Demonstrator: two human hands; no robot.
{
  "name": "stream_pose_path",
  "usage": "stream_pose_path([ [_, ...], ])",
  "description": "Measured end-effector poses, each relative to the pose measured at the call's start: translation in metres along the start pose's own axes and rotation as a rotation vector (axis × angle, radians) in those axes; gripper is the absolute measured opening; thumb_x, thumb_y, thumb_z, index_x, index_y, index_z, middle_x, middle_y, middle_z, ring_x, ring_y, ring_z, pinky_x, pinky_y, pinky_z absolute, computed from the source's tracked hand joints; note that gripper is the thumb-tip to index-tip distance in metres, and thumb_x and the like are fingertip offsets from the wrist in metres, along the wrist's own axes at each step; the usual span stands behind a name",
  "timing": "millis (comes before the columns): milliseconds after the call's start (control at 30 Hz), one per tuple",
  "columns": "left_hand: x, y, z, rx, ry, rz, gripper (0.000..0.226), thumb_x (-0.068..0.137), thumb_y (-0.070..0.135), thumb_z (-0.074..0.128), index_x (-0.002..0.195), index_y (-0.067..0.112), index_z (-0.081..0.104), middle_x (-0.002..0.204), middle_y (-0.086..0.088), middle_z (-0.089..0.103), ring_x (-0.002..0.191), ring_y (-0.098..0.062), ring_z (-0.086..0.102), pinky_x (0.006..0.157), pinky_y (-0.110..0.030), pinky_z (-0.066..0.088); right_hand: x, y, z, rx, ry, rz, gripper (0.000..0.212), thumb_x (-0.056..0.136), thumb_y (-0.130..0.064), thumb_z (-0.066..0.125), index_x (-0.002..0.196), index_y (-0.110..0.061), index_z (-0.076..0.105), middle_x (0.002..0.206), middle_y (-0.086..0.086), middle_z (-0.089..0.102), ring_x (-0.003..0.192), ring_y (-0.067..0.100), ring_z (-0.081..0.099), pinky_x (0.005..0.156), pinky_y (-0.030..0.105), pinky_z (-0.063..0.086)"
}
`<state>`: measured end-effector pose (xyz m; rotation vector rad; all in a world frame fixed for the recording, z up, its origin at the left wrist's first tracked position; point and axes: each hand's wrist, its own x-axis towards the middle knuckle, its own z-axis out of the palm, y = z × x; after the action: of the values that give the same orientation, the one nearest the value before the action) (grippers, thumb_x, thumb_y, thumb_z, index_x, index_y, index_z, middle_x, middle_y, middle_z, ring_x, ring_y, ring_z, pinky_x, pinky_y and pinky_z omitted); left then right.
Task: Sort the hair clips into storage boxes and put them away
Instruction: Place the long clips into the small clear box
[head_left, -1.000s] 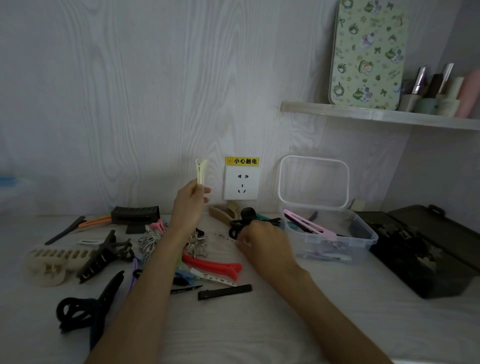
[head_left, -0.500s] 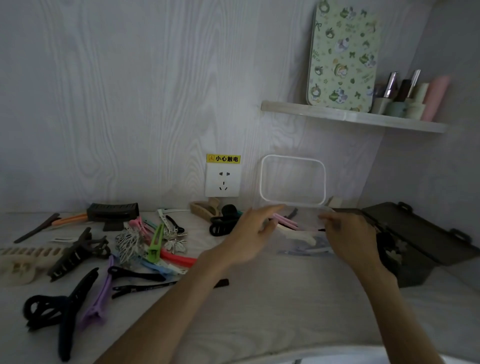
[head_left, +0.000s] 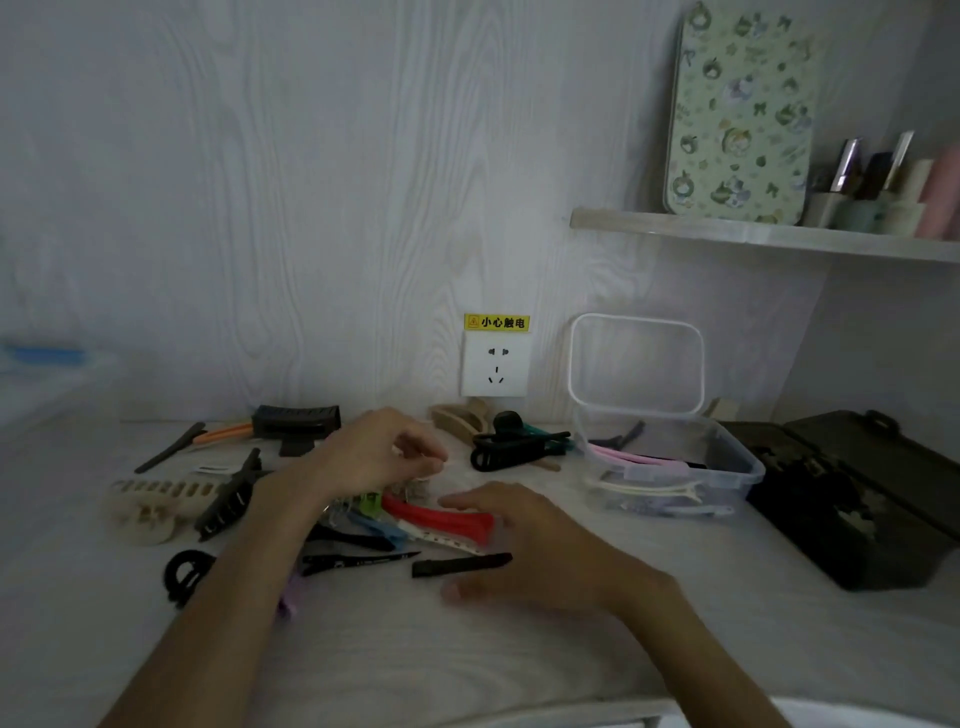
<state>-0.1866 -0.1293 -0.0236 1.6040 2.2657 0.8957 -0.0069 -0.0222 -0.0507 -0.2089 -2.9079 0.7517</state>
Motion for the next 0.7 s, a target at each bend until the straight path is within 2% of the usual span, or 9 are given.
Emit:
stream_pose_path([
  [67,-0.008,-0.005,-0.010,-0.087,-0.078,-0.018,0.017,0.082,0.033,0.067,0.099,0.034,0.069,0.102,0.021,0.067,0.097,0.005,0.060,0.087,-0.011,0.045,0.011,-0.001,0.017,-0.121,0.060,-0.099,0.059,0.080,-0.057,0.059,0.134,-0.041,0.041,0.126,-0.013,0.052,0.110,0.007,0.043,0.096,0.028,0.038],
  [133,-0.012,-0.004,-0.019,-0.113,-0.155,-0.015,0.022,0.077,0.037,0.070,0.100,0.037,0.070,0.102,0.022,0.068,0.096,0.010,0.059,0.083,-0.006,0.045,0.016,0.003,0.022,-0.165,0.156,-0.139,0.048,0.086,-0.054,0.053,0.131,-0.042,0.044,0.116,-0.014,0.055,0.103,0.006,0.044,0.090,0.028,0.040],
  [233,-0.023,-0.001,-0.033,-0.083,-0.233,-0.026,0.028,0.063,0.039,0.080,0.090,0.034,0.073,0.081,0.019,0.068,0.074,0.004,0.059,0.069,-0.007,0.043,0.016,0.014,0.019,-0.172,0.259,-0.133,0.036,0.090,-0.043,0.052,0.126,-0.039,0.052,0.107,-0.011,0.058,0.099,0.008,0.048,0.086,0.029,0.044],
  [300,-0.031,-0.003,-0.040,-0.040,-0.375,-0.108,0.031,0.061,0.032,0.084,0.091,0.029,0.073,0.074,0.014,0.067,0.069,0.001,0.058,0.065,-0.009,0.043,0.014,0.017,0.019,-0.161,0.300,-0.123,0.034,0.090,-0.040,0.053,0.124,-0.036,0.055,0.107,-0.010,0.060,0.099,0.008,0.050,0.086,0.031,0.045],
  [400,-0.035,-0.006,-0.039,0.131,-0.536,-0.281,0.041,0.063,0.024,0.086,0.101,0.025,0.069,0.087,0.011,0.068,0.076,0.000,0.061,0.068,-0.009,0.046,0.015,0.018,0.021,-0.130,0.303,-0.108,0.033,0.090,-0.040,0.054,0.122,-0.036,0.056,0.108,-0.010,0.061,0.102,0.007,0.050,0.089,0.030,0.045],
  [500,-0.029,-0.005,-0.032,0.262,-0.507,-0.334,0.040,0.065,0.027,0.084,0.103,0.025,0.070,0.086,0.017,0.065,0.074,0.006,0.056,0.063,-0.004,0.043,0.014,0.017,0.021,-0.108,0.306,-0.086,0.033,0.089,-0.040,0.055,0.122,-0.038,0.056,0.110,-0.012,0.060,0.104,0.006,0.049,0.091,0.029,0.044],
  [633,-0.021,-0.001,-0.019,0.244,-0.365,-0.223,0.031,0.069,0.031,0.081,0.099,0.024,0.074,0.071,0.026,0.059,0.067,0.008,0.052,0.053,0.002,0.036,0.013,0.014,0.020,-0.174,0.315,0.011,0.045,0.090,-0.044,0.052,0.132,-0.031,0.046,0.121,-0.011,0.054,0.113,0.008,0.046,0.098,0.026,0.039],
  [700,-0.017,0.003,-0.009,0.214,-0.330,-0.146,0.029,0.072,0.031,0.079,0.100,0.022,0.074,0.073,0.019,0.061,0.068,0.004,0.053,0.054,-0.001,0.036,0.015,0.018,0.020,-0.271,0.342,0.065,0.043,0.091,-0.045,0.048,0.130,-0.027,0.049,0.116,-0.007,0.053,0.109,0.011,0.045,0.091,0.024,0.036],
])
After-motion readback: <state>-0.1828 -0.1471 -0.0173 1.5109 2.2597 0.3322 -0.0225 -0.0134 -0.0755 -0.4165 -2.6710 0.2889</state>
